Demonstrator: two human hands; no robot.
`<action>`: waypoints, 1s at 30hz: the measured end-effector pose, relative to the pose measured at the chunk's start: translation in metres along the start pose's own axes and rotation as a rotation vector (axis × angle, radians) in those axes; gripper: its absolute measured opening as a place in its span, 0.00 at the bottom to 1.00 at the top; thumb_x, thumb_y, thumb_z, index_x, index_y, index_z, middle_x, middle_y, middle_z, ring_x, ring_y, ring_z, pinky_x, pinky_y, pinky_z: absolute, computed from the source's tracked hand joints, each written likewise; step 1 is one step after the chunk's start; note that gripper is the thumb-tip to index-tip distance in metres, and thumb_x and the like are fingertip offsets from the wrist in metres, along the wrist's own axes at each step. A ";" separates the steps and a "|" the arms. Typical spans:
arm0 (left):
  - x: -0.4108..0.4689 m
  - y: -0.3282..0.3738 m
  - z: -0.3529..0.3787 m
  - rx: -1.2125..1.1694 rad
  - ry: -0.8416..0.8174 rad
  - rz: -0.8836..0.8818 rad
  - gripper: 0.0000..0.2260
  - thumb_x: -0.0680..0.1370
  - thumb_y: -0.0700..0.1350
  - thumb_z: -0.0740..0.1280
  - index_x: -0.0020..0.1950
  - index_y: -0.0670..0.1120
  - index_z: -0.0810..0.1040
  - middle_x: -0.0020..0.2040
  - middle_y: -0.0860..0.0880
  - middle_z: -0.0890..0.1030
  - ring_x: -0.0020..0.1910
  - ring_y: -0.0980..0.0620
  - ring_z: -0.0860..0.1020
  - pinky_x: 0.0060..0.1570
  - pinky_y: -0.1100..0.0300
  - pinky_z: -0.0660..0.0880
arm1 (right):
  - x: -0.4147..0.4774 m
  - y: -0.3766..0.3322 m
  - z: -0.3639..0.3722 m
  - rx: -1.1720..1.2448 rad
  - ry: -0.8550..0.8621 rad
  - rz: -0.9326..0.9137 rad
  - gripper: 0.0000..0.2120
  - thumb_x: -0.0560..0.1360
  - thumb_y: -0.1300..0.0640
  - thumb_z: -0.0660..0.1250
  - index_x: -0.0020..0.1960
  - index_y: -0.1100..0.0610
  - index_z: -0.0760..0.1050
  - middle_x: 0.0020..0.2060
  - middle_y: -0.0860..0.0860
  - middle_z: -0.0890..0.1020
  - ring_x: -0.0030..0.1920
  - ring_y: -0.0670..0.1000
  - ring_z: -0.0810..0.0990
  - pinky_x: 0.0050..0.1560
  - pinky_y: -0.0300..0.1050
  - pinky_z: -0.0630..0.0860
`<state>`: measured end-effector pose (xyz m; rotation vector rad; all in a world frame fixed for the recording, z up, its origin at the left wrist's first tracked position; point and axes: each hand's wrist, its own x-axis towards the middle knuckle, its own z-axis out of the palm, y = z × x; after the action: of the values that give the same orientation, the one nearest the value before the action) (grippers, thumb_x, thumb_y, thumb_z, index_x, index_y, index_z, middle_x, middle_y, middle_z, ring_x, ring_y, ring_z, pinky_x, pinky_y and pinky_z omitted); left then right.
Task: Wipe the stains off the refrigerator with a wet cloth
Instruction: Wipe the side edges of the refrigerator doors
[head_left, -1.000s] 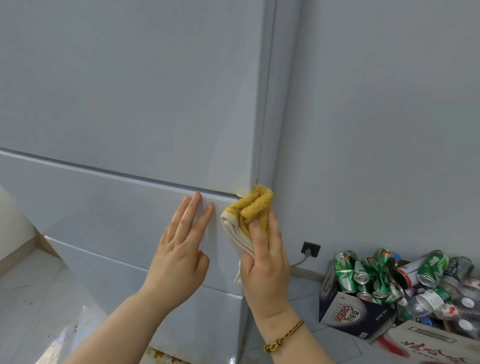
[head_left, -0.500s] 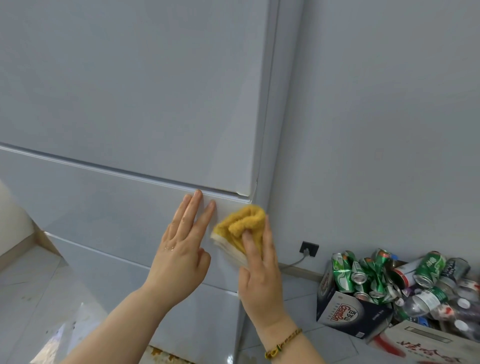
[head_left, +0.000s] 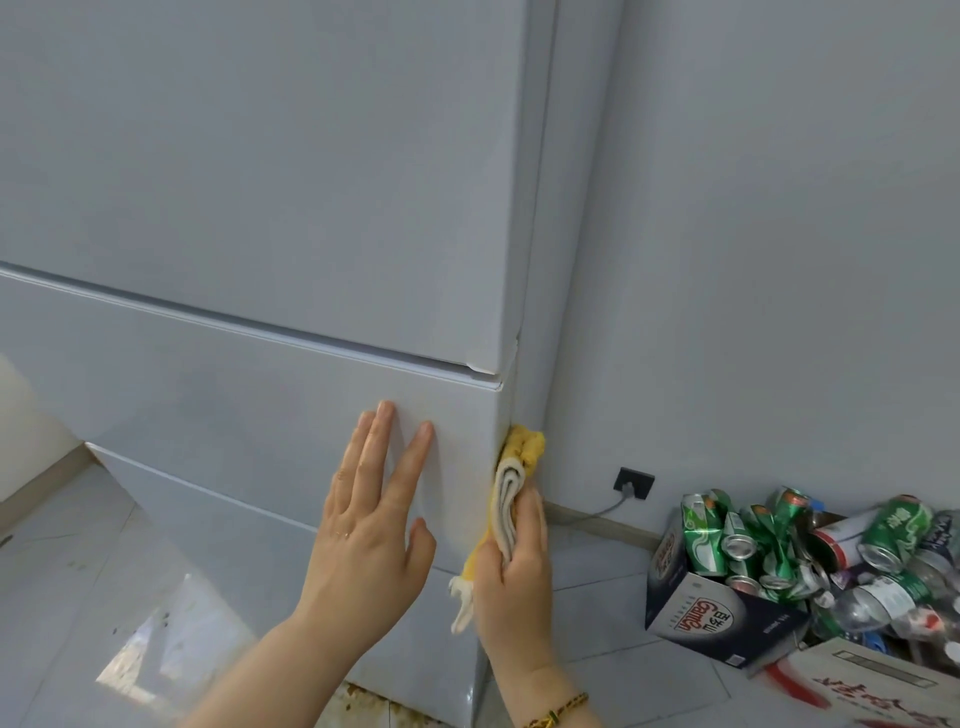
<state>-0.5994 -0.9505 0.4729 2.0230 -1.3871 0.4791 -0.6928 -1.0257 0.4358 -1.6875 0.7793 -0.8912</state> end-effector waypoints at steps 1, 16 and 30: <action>-0.001 0.001 0.001 0.008 0.011 0.000 0.34 0.70 0.44 0.54 0.75 0.54 0.45 0.75 0.57 0.40 0.74 0.57 0.41 0.71 0.67 0.41 | -0.004 0.011 -0.002 -0.020 -0.042 0.070 0.28 0.72 0.61 0.53 0.68 0.42 0.56 0.68 0.42 0.64 0.68 0.42 0.64 0.71 0.43 0.61; -0.051 0.002 0.073 0.167 0.143 -0.129 0.31 0.70 0.44 0.55 0.71 0.62 0.53 0.69 0.43 0.60 0.74 0.58 0.43 0.69 0.53 0.47 | 0.023 0.044 -0.019 0.058 -0.166 -0.256 0.21 0.74 0.53 0.53 0.63 0.34 0.57 0.69 0.36 0.58 0.67 0.27 0.54 0.63 0.19 0.53; -0.117 -0.083 0.187 0.031 0.307 0.069 0.31 0.67 0.43 0.54 0.70 0.53 0.53 0.74 0.64 0.43 0.74 0.61 0.43 0.71 0.61 0.45 | 0.038 0.128 -0.003 0.144 -0.166 -0.595 0.29 0.70 0.64 0.54 0.59 0.33 0.59 0.71 0.44 0.63 0.68 0.35 0.60 0.63 0.20 0.56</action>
<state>-0.5771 -0.9751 0.2396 1.8370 -1.2685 0.8093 -0.6848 -1.0924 0.3202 -1.8636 0.0854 -1.1548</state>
